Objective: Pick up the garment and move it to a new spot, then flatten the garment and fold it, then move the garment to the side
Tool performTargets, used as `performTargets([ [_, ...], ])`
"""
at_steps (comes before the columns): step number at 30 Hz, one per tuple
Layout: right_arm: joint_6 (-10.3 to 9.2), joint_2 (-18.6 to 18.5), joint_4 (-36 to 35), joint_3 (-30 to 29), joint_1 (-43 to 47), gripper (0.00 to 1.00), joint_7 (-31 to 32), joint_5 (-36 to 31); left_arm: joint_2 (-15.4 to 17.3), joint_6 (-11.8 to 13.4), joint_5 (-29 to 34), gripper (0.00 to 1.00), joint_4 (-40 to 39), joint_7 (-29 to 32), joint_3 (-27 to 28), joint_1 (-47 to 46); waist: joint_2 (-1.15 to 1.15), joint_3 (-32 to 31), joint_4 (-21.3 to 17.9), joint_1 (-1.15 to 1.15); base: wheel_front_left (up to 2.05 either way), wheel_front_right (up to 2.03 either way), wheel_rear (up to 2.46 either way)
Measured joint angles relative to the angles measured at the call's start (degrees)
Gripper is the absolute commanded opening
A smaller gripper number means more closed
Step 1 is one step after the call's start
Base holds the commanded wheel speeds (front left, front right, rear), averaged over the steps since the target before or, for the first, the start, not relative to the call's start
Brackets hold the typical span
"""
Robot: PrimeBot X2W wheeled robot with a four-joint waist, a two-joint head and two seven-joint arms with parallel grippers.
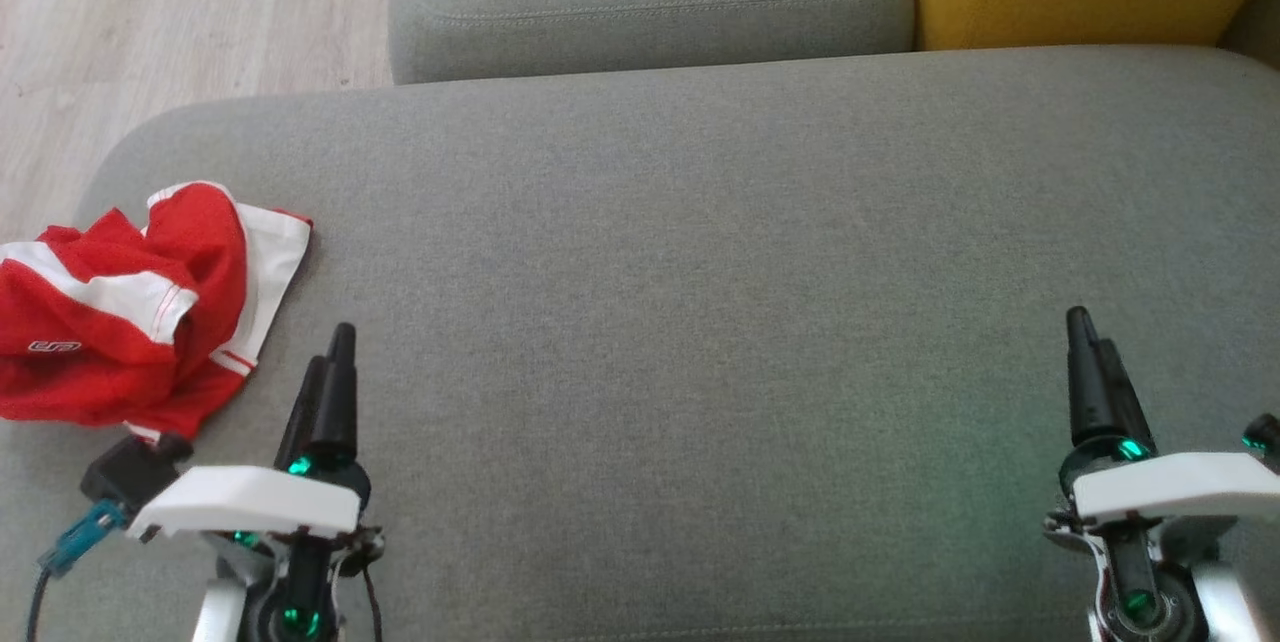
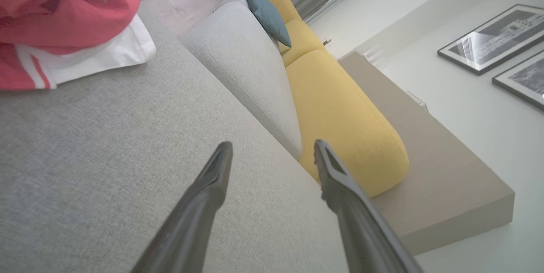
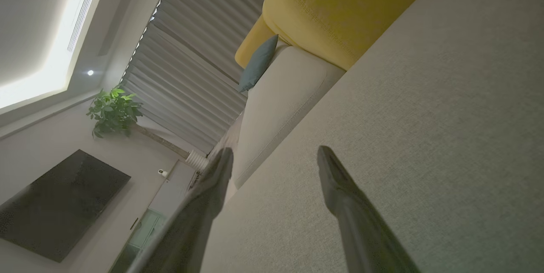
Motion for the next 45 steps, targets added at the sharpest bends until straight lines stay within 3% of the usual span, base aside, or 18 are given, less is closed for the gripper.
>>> performTargets([
  [45,0.0,-1.11,-3.67,3.46,0.17,1.0,-0.52,-31.03,2.42,5.25,31.19,1.0,0.29,-7.12,-8.0,-2.13,0.0,-0.05,0.2,0.0,0.0,0.0,0.0],
])
